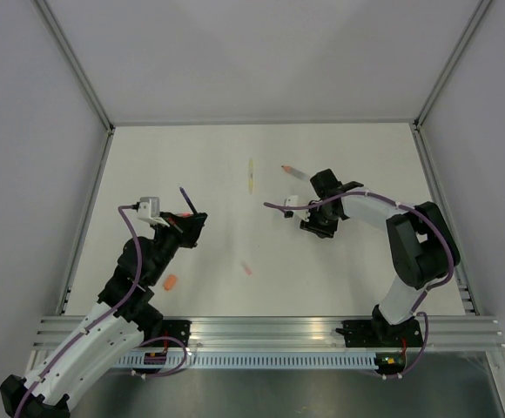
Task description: Insert the pens into the pen caps
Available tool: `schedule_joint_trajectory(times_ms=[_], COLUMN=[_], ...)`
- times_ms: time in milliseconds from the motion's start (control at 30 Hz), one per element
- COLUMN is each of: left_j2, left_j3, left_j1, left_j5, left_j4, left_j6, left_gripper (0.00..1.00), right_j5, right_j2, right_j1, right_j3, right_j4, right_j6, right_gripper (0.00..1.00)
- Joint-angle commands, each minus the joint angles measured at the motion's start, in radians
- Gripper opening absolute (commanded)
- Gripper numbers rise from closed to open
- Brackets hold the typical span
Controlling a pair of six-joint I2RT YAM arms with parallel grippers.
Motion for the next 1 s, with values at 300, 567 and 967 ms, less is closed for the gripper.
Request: schedule_joint_trajectory(times_ms=[300, 567, 967], left_j2=[0.070, 0.273, 0.330], left_j3=[0.004, 0.044, 0.047], left_j1=[0.000, -0.001, -0.001], left_j5=[0.161, 0.418, 0.550], left_j4=[0.127, 0.242, 0.319], left_j6=[0.020, 0.030, 0.019], left_gripper=[0.02, 0.02, 0.02], right_j5=[-0.040, -0.052, -0.014], right_j2=[-0.002, 0.041, 0.038], right_j1=[-0.042, -0.043, -0.042], right_j3=[0.000, 0.025, 0.000], right_j4=[-0.008, -0.028, -0.030], right_j6=[0.050, 0.049, 0.033], right_gripper=[0.42, 0.41, 0.13])
